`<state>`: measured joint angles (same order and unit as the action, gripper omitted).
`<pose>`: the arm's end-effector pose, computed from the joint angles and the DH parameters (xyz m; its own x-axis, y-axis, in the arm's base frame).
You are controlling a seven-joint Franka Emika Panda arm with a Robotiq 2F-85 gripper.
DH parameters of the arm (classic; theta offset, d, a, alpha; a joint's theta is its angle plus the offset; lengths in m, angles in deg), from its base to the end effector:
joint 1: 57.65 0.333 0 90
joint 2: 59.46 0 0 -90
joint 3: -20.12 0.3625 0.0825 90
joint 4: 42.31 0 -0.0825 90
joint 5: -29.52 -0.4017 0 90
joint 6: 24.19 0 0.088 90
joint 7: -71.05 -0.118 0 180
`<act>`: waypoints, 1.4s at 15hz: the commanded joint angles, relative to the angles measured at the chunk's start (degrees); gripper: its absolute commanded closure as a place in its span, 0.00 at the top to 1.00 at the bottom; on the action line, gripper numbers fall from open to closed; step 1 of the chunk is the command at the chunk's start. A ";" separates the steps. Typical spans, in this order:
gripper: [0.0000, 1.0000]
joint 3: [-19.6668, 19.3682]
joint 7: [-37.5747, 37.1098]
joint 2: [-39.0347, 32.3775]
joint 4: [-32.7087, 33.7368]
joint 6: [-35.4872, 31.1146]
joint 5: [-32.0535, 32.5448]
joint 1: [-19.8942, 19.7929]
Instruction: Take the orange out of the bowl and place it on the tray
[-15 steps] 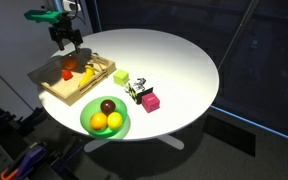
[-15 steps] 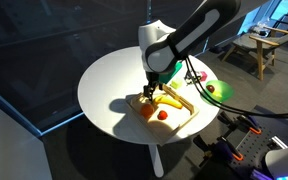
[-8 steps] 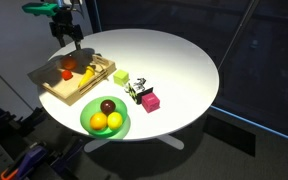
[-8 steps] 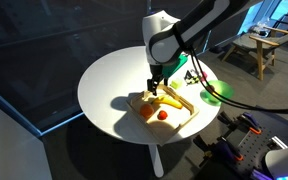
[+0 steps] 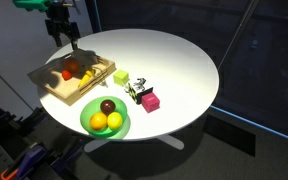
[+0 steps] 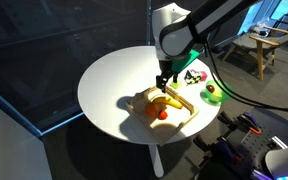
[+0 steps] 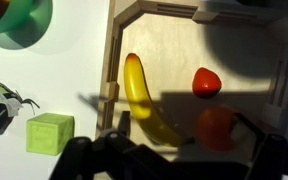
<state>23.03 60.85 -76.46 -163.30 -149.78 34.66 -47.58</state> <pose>0.5621 0.1250 0.2784 0.9742 0.0971 -0.2037 0.1159 -0.9898 0.0826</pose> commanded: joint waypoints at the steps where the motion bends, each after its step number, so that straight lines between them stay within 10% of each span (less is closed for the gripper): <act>1: 1.00 0.39 0.77 5.51 -4.79 0.78 -1.33 -1.78; 21: 1.00 0.74 -1.31 25.31 -12.34 3.60 -4.10 -5.07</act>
<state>23.02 60.20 -54.71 -174.59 -147.55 31.52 -52.14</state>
